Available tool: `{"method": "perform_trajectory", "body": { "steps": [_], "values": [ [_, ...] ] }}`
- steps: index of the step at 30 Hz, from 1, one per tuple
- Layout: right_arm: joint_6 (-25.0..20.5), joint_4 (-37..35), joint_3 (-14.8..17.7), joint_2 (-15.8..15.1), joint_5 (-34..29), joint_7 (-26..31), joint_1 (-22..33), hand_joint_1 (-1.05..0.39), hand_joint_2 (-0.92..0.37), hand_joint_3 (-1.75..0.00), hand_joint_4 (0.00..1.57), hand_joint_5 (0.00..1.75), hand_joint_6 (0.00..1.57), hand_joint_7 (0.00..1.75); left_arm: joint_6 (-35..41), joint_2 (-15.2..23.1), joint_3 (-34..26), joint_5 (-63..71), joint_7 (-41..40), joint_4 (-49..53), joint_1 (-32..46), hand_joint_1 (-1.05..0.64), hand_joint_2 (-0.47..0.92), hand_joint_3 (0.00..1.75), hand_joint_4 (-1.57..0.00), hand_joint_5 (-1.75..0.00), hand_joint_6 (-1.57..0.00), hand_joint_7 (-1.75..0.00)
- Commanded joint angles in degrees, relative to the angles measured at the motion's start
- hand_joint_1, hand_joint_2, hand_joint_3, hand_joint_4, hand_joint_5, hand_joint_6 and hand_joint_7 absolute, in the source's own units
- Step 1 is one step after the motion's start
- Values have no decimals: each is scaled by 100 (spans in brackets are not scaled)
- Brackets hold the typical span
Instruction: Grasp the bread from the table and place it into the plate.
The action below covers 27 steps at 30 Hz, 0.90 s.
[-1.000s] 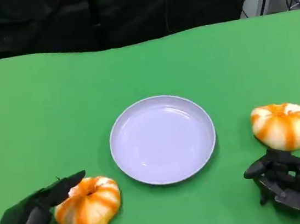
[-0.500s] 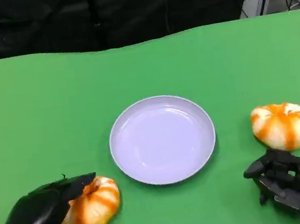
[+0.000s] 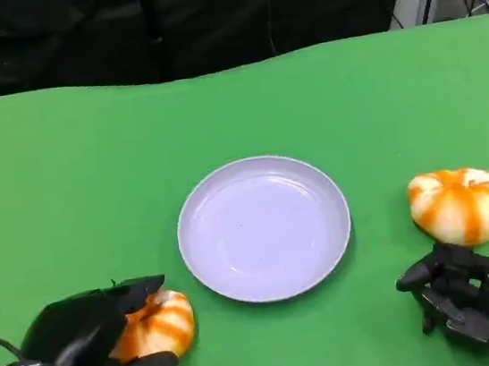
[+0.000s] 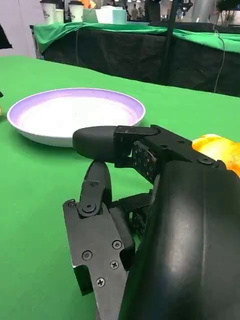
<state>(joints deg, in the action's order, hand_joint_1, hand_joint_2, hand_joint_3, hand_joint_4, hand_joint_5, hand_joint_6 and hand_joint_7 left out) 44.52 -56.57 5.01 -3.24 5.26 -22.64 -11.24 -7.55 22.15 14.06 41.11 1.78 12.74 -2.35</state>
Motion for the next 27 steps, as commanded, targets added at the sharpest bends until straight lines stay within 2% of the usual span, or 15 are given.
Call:
{"method": "perform_trajectory", "body": {
  "steps": [1,5,6,7,9,25,27],
  "values": [
    [-36,-17,3,-69,-27,27,86,-28,-92,-44,66,175,74,108,61,152,53,-67,57,31,-24,-96,92,69,-43,-2,-42,-1],
    [-36,-17,2,-69,-27,28,86,-28,-92,-44,66,175,75,108,81,176,87,-97,41,27,-30,-96,92,69,-43,-2,-42,-1],
    [-65,12,2,-65,-23,37,96,-28,-92,-44,66,175,75,107,185,194,138,-136,297,-37,-56,-96,92,69,-43,-2,-42,-1],
    [-87,35,2,-62,-21,45,104,-29,-92,-44,66,175,75,107,269,209,179,-169,492,-89,-76,-86,92,60,-48,-3,-45,-2],
    [-106,49,1,-62,-18,47,110,-29,-92,-44,66,175,75,107,346,235,229,-203,708,-161,-85,-81,92,55,-51,-4,-48,-2],
    [-82,19,-15,-66,-28,69,93,-29,-92,-44,66,175,75,107,410,309,333,-313,786,-179,-104,-80,92,53,-57,-3,-53,-2],
    [-92,23,-17,-70,-30,71,96,-29,-92,-44,66,175,75,107,401,316,329,-350,808,-195,-100,-73,92,49,-57,-2,-54,-2]
  ]
}}
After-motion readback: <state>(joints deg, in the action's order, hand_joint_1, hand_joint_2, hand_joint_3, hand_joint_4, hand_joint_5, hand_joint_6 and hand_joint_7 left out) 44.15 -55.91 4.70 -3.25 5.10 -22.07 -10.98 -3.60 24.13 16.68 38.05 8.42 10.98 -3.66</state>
